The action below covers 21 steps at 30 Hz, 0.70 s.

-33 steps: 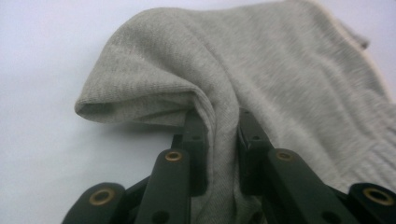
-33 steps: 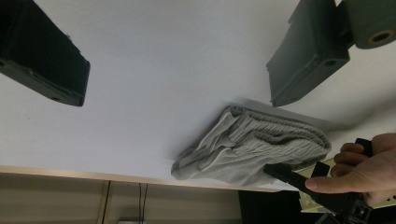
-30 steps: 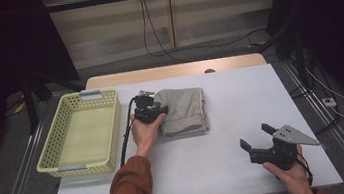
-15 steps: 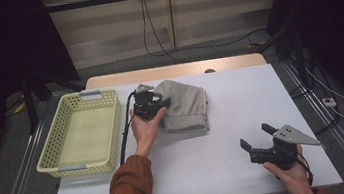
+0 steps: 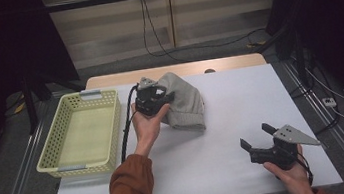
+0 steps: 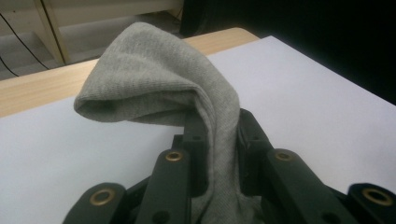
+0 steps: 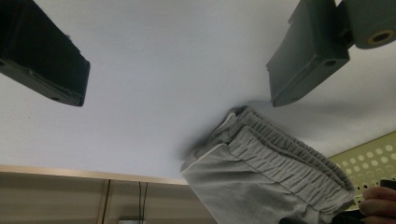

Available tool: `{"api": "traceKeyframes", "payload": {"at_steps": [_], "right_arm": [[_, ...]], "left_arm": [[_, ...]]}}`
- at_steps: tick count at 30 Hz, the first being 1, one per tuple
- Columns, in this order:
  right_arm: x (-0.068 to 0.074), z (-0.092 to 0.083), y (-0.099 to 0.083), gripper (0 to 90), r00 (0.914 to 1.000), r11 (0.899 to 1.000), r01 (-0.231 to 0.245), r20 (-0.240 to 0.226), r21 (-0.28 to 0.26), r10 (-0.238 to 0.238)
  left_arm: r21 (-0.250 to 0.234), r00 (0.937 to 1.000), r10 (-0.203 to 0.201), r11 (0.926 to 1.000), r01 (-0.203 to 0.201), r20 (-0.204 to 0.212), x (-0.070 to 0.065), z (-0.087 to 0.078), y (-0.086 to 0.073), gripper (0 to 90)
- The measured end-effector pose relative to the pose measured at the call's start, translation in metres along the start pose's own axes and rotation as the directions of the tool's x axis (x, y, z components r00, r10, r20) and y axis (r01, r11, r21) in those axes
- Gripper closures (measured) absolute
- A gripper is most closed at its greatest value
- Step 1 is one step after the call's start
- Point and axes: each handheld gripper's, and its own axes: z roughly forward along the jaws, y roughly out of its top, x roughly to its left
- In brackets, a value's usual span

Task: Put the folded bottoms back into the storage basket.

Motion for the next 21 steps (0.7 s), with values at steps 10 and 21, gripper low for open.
{"api": "traceKeyframes", "payload": {"at_steps": [10, 21], "right_arm": [[0.001, 0.000, 0.000, 4.8, 1.0000, 1.000, -0.003, 0.006, -0.002, 0.003], [0.001, 0.000, 0.000, 4.7, 1.0000, 1.000, 0.002, 0.003, -0.002, -0.002]], "left_arm": [[-0.042, 0.9995, 0.032, 0.9986, -0.032, -0.006, 0.003, -0.020, 0.009, 77.5], [-0.072, 0.9980, 0.063, 0.9954, -0.063, -0.006, 0.002, -0.039, 0.017, 77.5]]}}
